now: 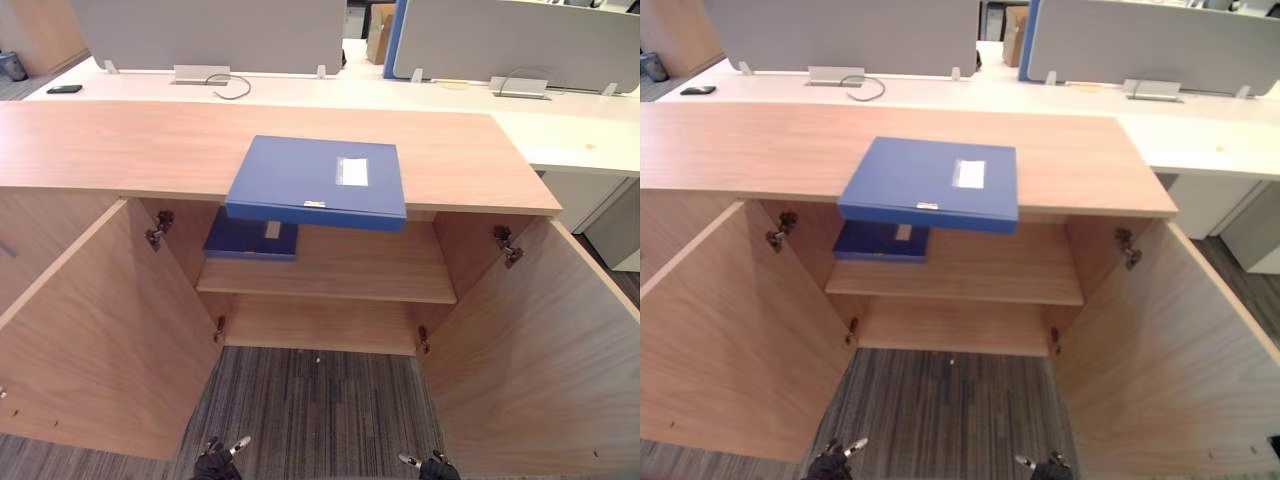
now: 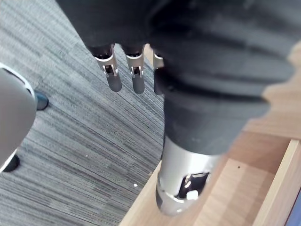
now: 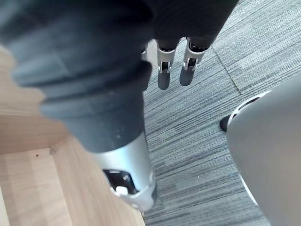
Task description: Walk over to the cabinet, pick up the folder, carry it to the office cabinet, place the folder inside the office cabinet, then close the office cabinet door
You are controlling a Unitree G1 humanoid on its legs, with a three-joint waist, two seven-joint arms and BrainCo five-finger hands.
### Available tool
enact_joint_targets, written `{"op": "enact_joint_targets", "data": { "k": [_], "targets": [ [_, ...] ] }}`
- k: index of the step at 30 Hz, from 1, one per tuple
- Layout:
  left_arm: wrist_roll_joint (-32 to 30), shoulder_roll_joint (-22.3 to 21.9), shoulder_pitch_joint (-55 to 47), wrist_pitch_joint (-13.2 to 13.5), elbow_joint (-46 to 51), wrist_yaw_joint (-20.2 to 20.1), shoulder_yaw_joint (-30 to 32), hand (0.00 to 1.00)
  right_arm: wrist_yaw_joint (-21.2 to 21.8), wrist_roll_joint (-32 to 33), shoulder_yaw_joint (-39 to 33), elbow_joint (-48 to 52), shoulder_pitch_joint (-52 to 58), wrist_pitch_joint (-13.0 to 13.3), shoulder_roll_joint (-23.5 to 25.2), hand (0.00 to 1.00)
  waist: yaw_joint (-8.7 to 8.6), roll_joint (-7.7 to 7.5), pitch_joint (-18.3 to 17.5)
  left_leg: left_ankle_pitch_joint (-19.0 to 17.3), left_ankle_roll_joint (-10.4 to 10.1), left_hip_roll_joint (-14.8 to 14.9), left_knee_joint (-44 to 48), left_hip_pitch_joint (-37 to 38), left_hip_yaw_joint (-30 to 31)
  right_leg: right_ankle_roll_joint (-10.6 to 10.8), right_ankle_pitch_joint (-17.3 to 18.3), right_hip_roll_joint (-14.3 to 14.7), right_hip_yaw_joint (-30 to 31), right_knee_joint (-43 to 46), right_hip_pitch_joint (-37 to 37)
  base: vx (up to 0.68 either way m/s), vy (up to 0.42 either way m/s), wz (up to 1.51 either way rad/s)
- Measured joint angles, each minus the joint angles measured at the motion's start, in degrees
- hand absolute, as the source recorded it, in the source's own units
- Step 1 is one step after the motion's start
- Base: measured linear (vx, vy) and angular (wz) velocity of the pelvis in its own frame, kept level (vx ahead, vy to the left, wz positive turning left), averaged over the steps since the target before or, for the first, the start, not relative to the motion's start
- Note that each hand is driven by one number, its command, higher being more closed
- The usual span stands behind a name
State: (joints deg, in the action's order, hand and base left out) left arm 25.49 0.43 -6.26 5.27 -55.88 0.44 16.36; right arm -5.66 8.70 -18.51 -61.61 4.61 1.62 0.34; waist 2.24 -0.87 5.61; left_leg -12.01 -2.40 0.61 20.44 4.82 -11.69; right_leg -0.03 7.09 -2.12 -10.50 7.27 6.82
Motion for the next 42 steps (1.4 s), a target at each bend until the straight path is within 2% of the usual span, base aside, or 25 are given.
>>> {"op": "enact_joint_targets", "data": {
  "k": [1,2,3,4,5,6,7,8,9,10,11,12,13,14,15,17,19,23,29,31,34,36,38,42],
  "targets": [
    [4.18,0.07,-0.89,-0.22,3.55,-0.47,-1.70,0.00,0.07,0.08,0.41,0.76,0.51,0.02,0.02,0.00,0.29,0.01,0.56,-0.46,-0.58,1.03,8.53,-3.64,-0.12,-0.07,-0.23,0.07,-0.35,-0.72,0.99,-0.05,0.015,0.15],
    [7.70,-0.36,-1.95,-0.49,7.95,-0.97,-3.17,0.00,0.13,0.32,1.90,1.76,1.14,0.11,-0.37,0.00,0.53,0.89,1.12,-0.46,-0.59,2.87,17.41,-7.63,-0.16,-0.10,-0.19,0.88,-0.50,-1.69,2.28,-0.05,0.013,0.15],
    [9.71,-0.36,-2.45,-0.57,10.25,-1.12,-4.40,0.00,0.23,0.32,2.46,2.44,1.41,0.05,-0.62,0.00,0.56,1.19,1.34,-0.46,-0.60,3.87,21.30,-9.13,-0.16,-0.12,-0.15,1.42,-0.56,-2.38,3.09,-0.03,0.023,0.14],
    [12.65,-0.28,-3.64,-1.00,15.97,-1.26,-7.15,0.00,0.48,0.26,3.34,3.18,1.61,-0.01,-1.03,0.00,0.44,2.15,1.89,-0.14,-0.64,5.98,27.24,-11.39,-0.09,-0.15,-0.17,2.63,-0.78,-3.36,4.60,-0.02,0.053,0.10],
    [14.29,-0.09,-4.75,-1.07,21.20,-1.27,-9.29,0.00,0.47,0.18,4.19,3.53,1.80,-0.14,-1.21,0.00,0.40,2.13,1.95,1.01,-0.83,6.77,30.63,-12.86,0.08,-0.22,-0.17,2.86,-0.86,-3.61,5.18,-0.01,0.081,0.07],
    [16.34,0.08,-5.61,-1.07,27.96,-1.42,-11.70,0.00,0.43,-0.40,4.69,3.68,1.60,-0.48,-1.29,0.00,0.72,1.78,2.38,-0.17,0.63,7.53,34.53,-14.90,0.42,-0.54,-0.13,2.51,-0.71,-3.75,5.74,0.00,0.064,-0.02],
    [17.35,0.08,-6.15,-1.06,31.59,-1.51,-12.40,0.00,0.40,-0.96,4.88,3.71,1.43,-0.63,-1.30,0.00,0.91,1.60,2.56,-2.20,1.06,8.11,35.00,-15.59,0.71,-0.63,-0.07,2.38,-0.29,-3.62,5.77,0.01,0.099,-0.17],
    [18.97,0.12,-6.92,-0.85,38.20,-1.80,-12.95,0.00,0.40,-1.23,5.21,3.88,1.31,-0.88,-1.36,0.00,0.93,1.15,2.85,-4.74,0.21,8.67,33.70,-17.29,2.51,-0.61,-0.05,1.79,0.50,-3.37,5.48,0.01,0.130,-0.38],
    [20.63,0.41,-7.61,-0.13,43.53,-2.04,-12.82,0.00,0.36,-2.00,5.28,3.95,1.32,-1.04,-1.51,0.00,1.11,1.29,2.77,-5.32,-0.18,8.97,29.48,-17.86,4.20,-0.34,0.09,1.04,1.61,-2.74,4.36,0.01,0.169,-0.47],
    [20.96,0.47,-8.23,0.25,46.19,-2.02,-12.52,0.00,0.23,-2.07,5.87,4.14,1.43,-1.10,-1.72,0.00,1.17,1.44,2.68,-4.94,-0.49,9.01,26.09,-17.64,4.81,0.05,0.32,0.77,2.40,-2.39,4.07,0.04,0.188,-0.57],
    [21.62,0.21,-9.36,0.78,51.76,-1.97,-12.09,0.00,0.01,-2.08,7.13,5.62,2.06,-1.23,-2.46,0.00,1.14,2.83,2.02,-1.39,-1.49,9.98,17.85,-16.41,5.85,1.14,0.95,1.02,3.57,-1.78,3.64,0.10,0.215,-0.46],
    [19.70,-0.20,-9.97,1.80,57.63,-0.49,-12.00,0.00,-0.17,-2.19,7.36,5.83,2.67,-1.30,-2.42,0.00,1.06,2.82,1.15,-4.07,-1.87,8.56,11.46,-13.26,5.88,2.05,1.65,0.34,4.53,-0.73,2.66,0.13,0.220,-0.29],
    [17.23,-0.07,-9.75,2.42,60.41,0.68,-11.90,0.00,-0.23,-2.36,7.46,5.75,2.85,-1.32,-1.82,0.00,0.93,1.48,0.61,-3.84,-0.71,7.20,8.70,-12.39,5.77,2.71,2.08,-0.93,4.42,-0.09,1.89,0.16,0.208,-0.01],
    [8.53,-0.33,-9.46,3.67,65.38,4.31,-11.83,0.00,-0.62,-2.34,8.37,5.91,3.20,-1.34,-1.02,0.00,0.79,-0.41,0.04,-2.08,0.35,4.79,5.24,-11.70,4.95,2.90,2.19,-3.21,4.27,0.38,0.78,0.12,0.153,0.08],
    [4.49,-0.57,-9.27,4.13,67.44,5.96,-11.86,0.00,-0.79,-2.38,8.90,5.98,3.30,-1.33,-0.96,0.00,0.76,-0.85,-0.28,-1.67,0.69,3.95,4.27,-11.50,4.71,2.92,2.18,-3.95,4.27,0.37,0.47,0.15,0.186,0.04],
    [-8.65,-2.32,-9.23,5.47,72.97,12.06,-12.25,0.00,-1.31,-1.96,9.21,6.51,4.06,-0.95,-0.74,0.00,0.79,-1.09,-1.02,-0.78,1.34,1.77,1.01,-9.44,3.47,2.93,2.17,-6.14,4.41,0.29,0.75,0.13,0.181,-0.06],
    [-15.47,-2.98,-8.87,6.21,76.01,16.75,-13.62,0.00,-1.82,-1.87,9.67,6.62,4.27,-0.35,-0.64,0.00,0.78,-1.20,-1.14,-0.17,1.39,0.97,-1.34,-7.40,2.90,2.95,2.13,-6.94,4.46,0.28,1.54,0.13,0.111,-0.07],
    [-30.33,-3.28,-6.20,6.10,78.64,27.99,-20.63,0.00,-3.70,-1.64,10.82,5.71,4.85,0.38,-0.33,0.00,0.72,-1.42,-2.83,0.88,0.69,1.19,-5.24,-4.33,2.60,3.26,1.91,-6.83,4.48,0.01,2.58,0.09,0.010,-0.05],
    [-45.58,-2.60,-0.70,2.85,78.89,38.04,-26.18,0.00,-5.69,-0.96,11.36,4.57,5.14,0.76,-0.13,0.00,0.58,-1.85,-4.76,3.94,-0.43,3.31,-11.97,0.77,1.54,3.76,1.42,-4.38,4.79,-0.52,4.05,0.06,-0.082,-0.13],
    [-51.04,-1.93,2.56,1.65,78.59,39.68,-29.06,0.00,-5.86,-0.97,11.52,3.43,4.96,0.76,-0.13,0.00,0.60,-1.90,-5.57,5.07,-0.87,4.10,-14.32,2.38,1.39,3.66,1.35,-3.44,5.39,-0.51,4.02,0.01,-0.082,-0.06],
    [-58.49,0.99,8.79,0.26,74.77,39.61,-34.07,0.00,-5.85,-1.13,11.88,1.92,4.13,0.72,-0.71,0.00,0.35,-1.71,-6.34,6.24,-1.40,4.68,-16.03,3.25,1.02,3.47,1.20,-2.64,7.04,-0.52,3.72,-0.02,-0.059,-0.16],
    [-62.80,3.03,13.06,-0.18,70.89,37.85,-36.73,0.00,-5.75,-1.21,11.77,0.68,3.40,0.67,-1.09,0.00,0.01,-1.47,-6.60,6.81,-1.42,4.98,-16.80,3.35,0.42,3.25,0.93,-2.22,7.87,-0.70,3.05,-0.05,-0.036,-0.26],
    [-66.69,5.48,18.02,-0.46,62.94,34.82,-37.86,0.00,-5.60,-1.70,11.63,-1.26,1.40,0.38,-1.47,0.00,-1.69,-0.88,-6.90,8.06,-1.51,5.33,-18.58,3.44,-0.28,2.73,-0.12,-1.63,7.80,-1.77,2.73,-0.08,-0.032,-0.20],
    [-69.95,8.39,22.17,-1.47,53.14,30.96,-37.91,0.00,-4.25,-2.10,10.81,-1.65,0.34,0.07,-1.97,0.00,-3.24,-0.08,-6.46,9.04,-1.37,5.13,-19.64,3.38,-0.52,2.41,-0.58,-1.60,7.80,-2.94,2.36,-0.09,-0.016,-0.10]
  ]
}}
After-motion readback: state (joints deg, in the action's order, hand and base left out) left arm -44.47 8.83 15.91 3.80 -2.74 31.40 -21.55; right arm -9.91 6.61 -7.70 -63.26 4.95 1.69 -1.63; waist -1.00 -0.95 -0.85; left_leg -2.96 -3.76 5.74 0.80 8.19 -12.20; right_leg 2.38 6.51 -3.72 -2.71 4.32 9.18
